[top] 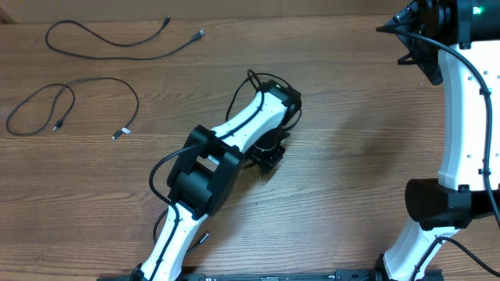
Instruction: Untangle cables
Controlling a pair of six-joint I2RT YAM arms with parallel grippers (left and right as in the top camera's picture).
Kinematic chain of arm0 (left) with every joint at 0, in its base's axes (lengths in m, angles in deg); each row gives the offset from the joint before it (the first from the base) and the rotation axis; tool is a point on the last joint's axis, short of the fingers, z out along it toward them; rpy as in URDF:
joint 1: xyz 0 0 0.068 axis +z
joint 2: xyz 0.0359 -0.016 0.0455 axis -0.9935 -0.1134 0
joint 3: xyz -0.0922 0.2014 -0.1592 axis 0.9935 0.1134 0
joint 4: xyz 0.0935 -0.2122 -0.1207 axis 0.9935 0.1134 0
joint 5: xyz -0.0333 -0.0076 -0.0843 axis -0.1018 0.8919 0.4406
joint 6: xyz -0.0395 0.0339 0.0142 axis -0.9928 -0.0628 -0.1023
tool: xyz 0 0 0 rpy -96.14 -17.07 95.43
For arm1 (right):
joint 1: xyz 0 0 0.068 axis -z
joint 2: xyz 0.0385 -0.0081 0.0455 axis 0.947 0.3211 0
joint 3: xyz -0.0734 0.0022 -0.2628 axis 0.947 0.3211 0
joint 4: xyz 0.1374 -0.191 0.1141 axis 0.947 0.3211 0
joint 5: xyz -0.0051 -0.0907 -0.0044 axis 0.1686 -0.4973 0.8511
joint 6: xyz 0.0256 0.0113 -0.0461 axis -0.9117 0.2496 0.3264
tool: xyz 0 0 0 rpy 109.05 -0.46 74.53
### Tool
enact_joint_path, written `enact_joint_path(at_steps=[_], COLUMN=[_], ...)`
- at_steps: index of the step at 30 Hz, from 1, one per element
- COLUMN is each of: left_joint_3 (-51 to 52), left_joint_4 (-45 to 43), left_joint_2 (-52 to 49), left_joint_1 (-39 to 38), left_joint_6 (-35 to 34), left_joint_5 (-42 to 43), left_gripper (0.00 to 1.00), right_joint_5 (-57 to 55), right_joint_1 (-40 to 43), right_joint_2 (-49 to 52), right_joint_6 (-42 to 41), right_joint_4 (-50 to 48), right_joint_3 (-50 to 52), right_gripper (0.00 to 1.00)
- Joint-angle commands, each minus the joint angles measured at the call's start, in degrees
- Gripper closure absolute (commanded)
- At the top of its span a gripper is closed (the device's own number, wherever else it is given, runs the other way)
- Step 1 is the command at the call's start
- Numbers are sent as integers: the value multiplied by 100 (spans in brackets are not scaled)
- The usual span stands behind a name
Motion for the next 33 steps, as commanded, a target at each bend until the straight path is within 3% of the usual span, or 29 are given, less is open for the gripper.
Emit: enact_joint_path(at_steps=[1, 4, 7, 13, 16, 20, 26, 30, 33], left_joint_3=[46, 46, 46, -420, -1523, -3150, -5534, -6822, -7239], left_joint_4=[-205, -273, -271, 275, 1084, 1539, 1582, 1556, 1419], left_joint_2=[-35, -35, -35, -33, 9, 140, 490, 894, 1123], left_joint_1=[-85, -59, 9, 240, 444, 702, 1134, 1414, 1436], left_joint_6=[11, 0, 0, -90, -356, -625, -697, -1506, -1912], left_joint_5=[-221, -221, -219, -219, -210, 271, 1523, 1884, 1886], left_gripper=[57, 73, 96, 96, 96, 96, 96, 96, 96], right_joint_5=[-79, -79, -79, -79, -79, -79, -79, -79, -79], right_joint_1=[13, 13, 13, 13, 13, 13, 13, 13, 13], right_joint_2=[-2, -2, -2, -2, -2, -2, -2, -2, -2], right_joint_6=[20, 20, 20, 20, 20, 20, 20, 20, 20], right_joint_4=[-11, -11, -11, -11, -11, -11, -11, -11, -11], right_joint_3=[-55, -55, -55, -55, -55, -55, -55, -55, -55], right_gripper=[0, 0, 0, 0, 0, 0, 0, 0, 0])
